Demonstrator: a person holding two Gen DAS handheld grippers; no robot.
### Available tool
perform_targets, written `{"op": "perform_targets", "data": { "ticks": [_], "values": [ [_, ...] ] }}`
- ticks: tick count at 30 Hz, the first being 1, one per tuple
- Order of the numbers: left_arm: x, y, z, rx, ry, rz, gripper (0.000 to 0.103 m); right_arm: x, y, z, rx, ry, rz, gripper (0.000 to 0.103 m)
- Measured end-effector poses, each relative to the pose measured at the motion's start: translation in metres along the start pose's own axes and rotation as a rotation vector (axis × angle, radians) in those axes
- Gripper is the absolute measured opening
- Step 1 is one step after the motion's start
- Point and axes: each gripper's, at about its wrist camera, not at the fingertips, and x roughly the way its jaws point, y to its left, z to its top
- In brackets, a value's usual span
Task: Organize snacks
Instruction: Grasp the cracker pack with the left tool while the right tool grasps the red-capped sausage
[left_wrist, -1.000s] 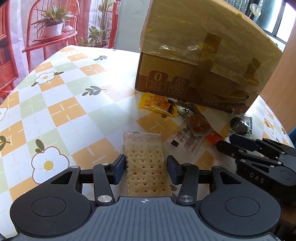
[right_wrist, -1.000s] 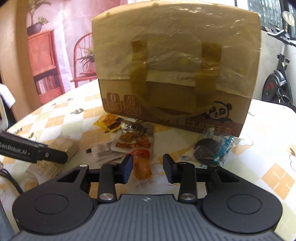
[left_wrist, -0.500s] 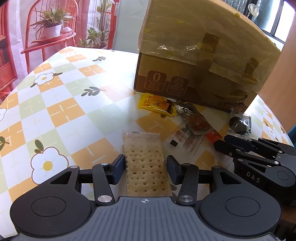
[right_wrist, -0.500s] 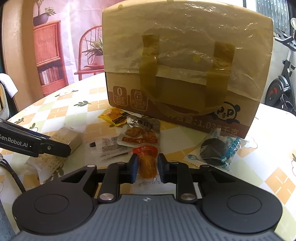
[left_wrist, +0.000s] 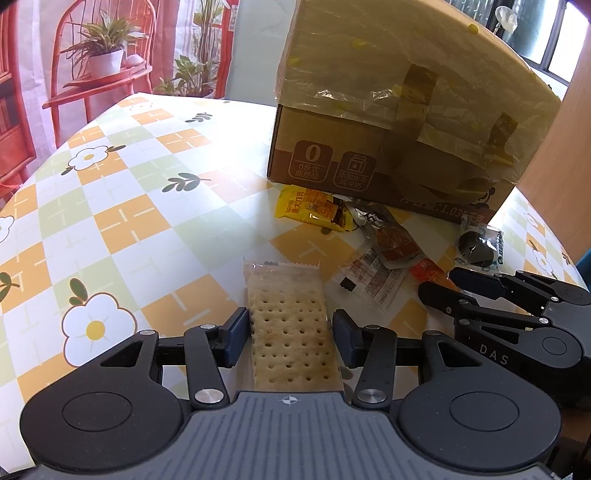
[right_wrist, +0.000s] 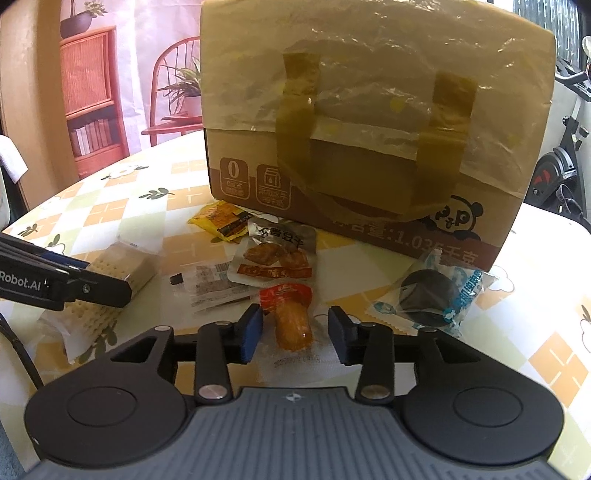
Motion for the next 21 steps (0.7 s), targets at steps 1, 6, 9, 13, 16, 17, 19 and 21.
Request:
{"op": "perform_targets", "data": {
  "ticks": [1, 6, 9, 13, 16, 17, 19, 21],
  "values": [
    [0.000, 0.000, 0.000, 0.000, 0.000, 0.000, 0.051, 0.000, 0.000, 0.000, 0.003, 0.001, 0.001, 0.044],
    [0.000, 0.000, 0.000, 0.000, 0.000, -0.001, 0.051, 0.000, -0.002, 0.001, 0.002, 0.000, 0.009, 0.038],
    [0.000, 0.000, 0.000, 0.001, 0.000, 0.000, 0.051, -0.002, 0.002, -0.001, -0.013, -0.008, 0.013, 0.032],
    [0.000, 0.000, 0.000, -0.002, -0.001, -0.002, 0.051, -0.008, 0.002, -0.003, -0.006, -0.047, 0.009, 0.028],
    [0.000, 0.001, 0.000, -0.008, -0.004, -0.004, 0.051, -0.014, -0.002, -0.005, 0.022, -0.081, 0.003, 0.027],
    [-0.001, 0.002, 0.000, -0.008, -0.004, -0.004, 0.051, -0.016, -0.004, -0.005, 0.032, -0.091, 0.001, 0.026],
    [-0.001, 0.004, 0.001, -0.015, -0.005, -0.013, 0.051, -0.019, -0.006, -0.005, 0.045, -0.109, 0.003, 0.026],
    [-0.004, 0.004, 0.001, -0.014, -0.015, -0.025, 0.051, -0.022, -0.008, -0.006, 0.056, -0.123, 0.001, 0.024]
  ]
}}
